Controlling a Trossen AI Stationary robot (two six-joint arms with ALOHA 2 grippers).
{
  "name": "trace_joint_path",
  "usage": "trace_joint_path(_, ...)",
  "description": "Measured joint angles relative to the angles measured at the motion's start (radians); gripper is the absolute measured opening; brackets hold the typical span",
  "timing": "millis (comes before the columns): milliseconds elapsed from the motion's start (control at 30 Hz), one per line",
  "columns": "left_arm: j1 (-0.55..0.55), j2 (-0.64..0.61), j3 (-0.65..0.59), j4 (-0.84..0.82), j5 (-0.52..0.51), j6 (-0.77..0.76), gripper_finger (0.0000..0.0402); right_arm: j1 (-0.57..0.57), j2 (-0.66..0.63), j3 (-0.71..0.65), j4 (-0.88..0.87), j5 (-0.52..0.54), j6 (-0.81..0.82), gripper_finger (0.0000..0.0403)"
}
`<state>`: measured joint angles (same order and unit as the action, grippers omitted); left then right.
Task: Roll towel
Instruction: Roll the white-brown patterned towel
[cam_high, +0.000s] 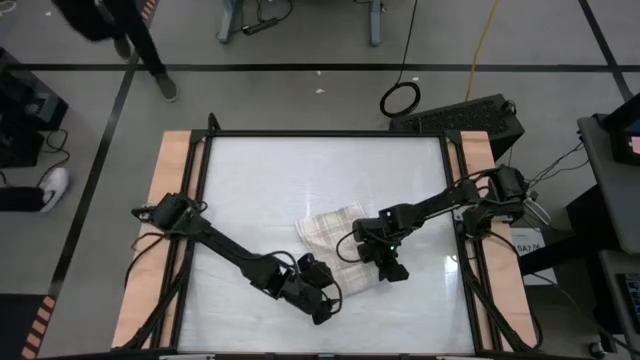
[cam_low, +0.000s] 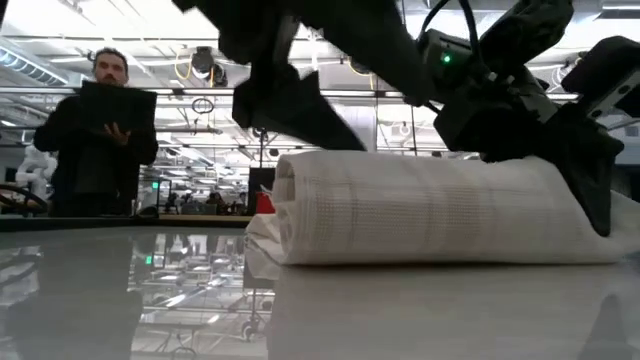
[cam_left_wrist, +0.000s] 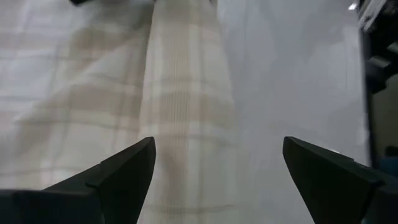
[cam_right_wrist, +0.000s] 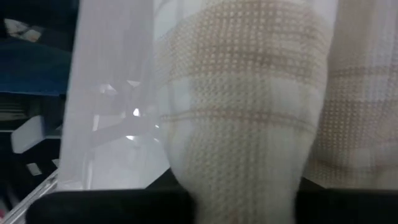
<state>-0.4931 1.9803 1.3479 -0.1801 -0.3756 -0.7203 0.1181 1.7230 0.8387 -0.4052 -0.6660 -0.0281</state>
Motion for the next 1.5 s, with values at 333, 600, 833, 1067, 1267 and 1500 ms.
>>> trace_joint_path(333,0.013,0.064,0.0,-0.008,-0.004,0.055,0.0357,-0.036,0.0,0.0,0.01,-0.072,-0.013,0.0061)
trace_joint_path(600,0.035,0.081,0.0,-0.021,0.086,0.074,0.0358,-0.039,0.0,0.0,0.009,-0.074,-0.008,0.0061)
trace_joint_path(833,0.06,0.084,0.0,-0.062,0.149,0.074,0.0289,-0.039,0.0,0.0,0.01,-0.066,-0.001,0.0061)
trace_joint_path(1067,0.093,0.083,0.0,-0.06,0.215,0.071,0.014,-0.032,-0.047,0.0,-0.051,0.027,0.042,0.0122)
trace_joint_path(1267,0.108,0.083,0.0,-0.057,0.3,0.071,0.0072,-0.018,-0.205,0.0,-0.186,0.14,0.03,0.0239)
trace_joint_path(1500,0.142,0.083,-0.001,-0.01,0.446,0.072,0.0093,0.08,-0.435,0.0,-0.255,0.404,0.027,0.0333)
